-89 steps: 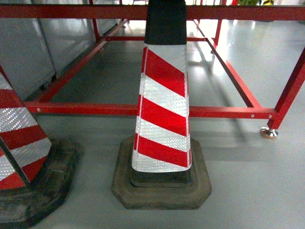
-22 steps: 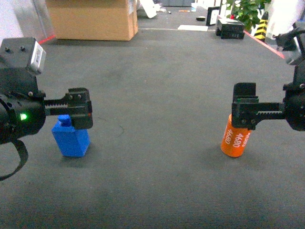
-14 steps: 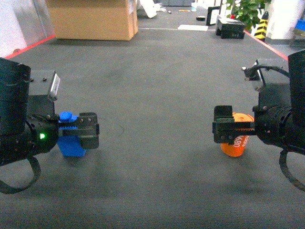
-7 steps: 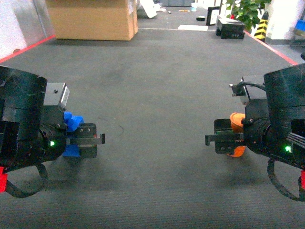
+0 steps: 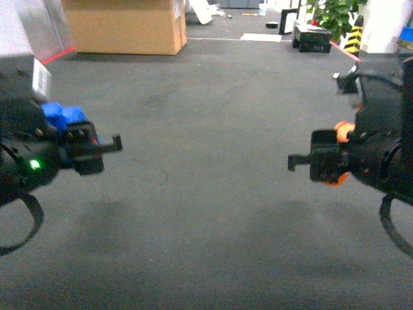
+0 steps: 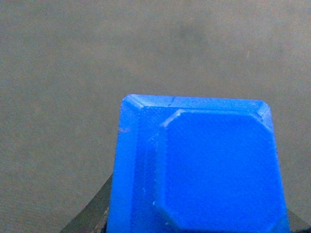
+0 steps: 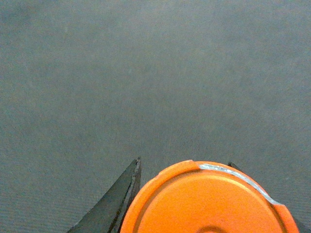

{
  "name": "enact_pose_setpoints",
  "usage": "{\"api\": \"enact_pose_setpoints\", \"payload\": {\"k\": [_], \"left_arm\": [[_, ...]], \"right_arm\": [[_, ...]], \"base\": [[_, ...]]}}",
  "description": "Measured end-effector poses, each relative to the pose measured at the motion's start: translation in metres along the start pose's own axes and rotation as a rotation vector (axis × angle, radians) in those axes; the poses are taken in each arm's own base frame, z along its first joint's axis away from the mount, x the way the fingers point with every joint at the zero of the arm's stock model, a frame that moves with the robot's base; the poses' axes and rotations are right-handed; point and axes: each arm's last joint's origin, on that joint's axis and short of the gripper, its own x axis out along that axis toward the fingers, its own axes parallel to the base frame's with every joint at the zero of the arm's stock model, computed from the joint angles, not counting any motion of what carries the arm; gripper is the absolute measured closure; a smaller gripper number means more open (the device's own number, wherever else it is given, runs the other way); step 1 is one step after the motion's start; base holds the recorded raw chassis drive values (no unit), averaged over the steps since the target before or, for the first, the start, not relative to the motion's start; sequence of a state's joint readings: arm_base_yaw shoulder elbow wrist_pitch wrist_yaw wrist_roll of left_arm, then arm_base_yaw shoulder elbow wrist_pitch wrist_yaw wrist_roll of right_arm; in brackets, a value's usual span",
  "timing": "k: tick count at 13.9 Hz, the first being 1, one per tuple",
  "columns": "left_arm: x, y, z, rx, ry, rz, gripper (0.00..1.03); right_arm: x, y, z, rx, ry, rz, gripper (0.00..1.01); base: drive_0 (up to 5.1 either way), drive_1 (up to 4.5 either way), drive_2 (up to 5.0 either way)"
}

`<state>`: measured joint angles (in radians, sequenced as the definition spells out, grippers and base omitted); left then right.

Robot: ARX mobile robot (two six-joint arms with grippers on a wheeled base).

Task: Sort blue parts and orange caps into right shelf containers

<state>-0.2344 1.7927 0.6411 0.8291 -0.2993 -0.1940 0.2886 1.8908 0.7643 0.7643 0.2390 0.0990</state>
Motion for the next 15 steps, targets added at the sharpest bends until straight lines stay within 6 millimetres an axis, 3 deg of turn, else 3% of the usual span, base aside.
{"api": "enact_pose_setpoints", "payload": {"k": [2, 5, 7, 8, 10, 12, 15], "left_arm": [[-0.058, -0.003, 0.033, 0.014, -0.26, 0.058, 0.59], [-0.139, -0.009, 0.057, 0.03, -0.528, 0.082, 0.59], [-0.175, -0.006, 0.068, -0.008, -0.628, 0.118, 0.59], [-0.182, -0.009, 0.067, 0.032, -0.608, 0.09, 0.59], [-0.181, -0.01, 0.063, 0.051, -0.593, 0.075, 0.59], [-0.183, 0.005, 0.062, 0.135, -0.423, -0.057, 0.59], [-0.186, 0.038, 0.026, 0.136, -0.286, -0.082, 0.59]], "right_arm": [[-0.057, -0.004, 0.027, 0.055, -0.203, -0.028, 0.56], [-0.137, -0.002, 0.044, 0.033, -0.377, -0.086, 0.56], [-0.188, -0.004, 0.06, 0.06, -0.508, -0.118, 0.56], [-0.208, -0.002, 0.065, 0.06, -0.573, -0.119, 0.56], [-0.207, -0.002, 0.063, 0.003, -0.559, -0.141, 0.56], [-0.211, -0.016, 0.055, -0.053, -0.409, -0.043, 0.56], [-0.214, -0.045, 0.018, -0.028, -0.332, -0.041, 0.56]], "base": [[0.0, 0.0, 0.0], [0.0, 0.0, 0.0], [0.0, 0.0, 0.0], [0.0, 0.0, 0.0], [0.0, 0.0, 0.0], [0.0, 0.0, 0.0], [0.0, 0.0, 0.0]]}}
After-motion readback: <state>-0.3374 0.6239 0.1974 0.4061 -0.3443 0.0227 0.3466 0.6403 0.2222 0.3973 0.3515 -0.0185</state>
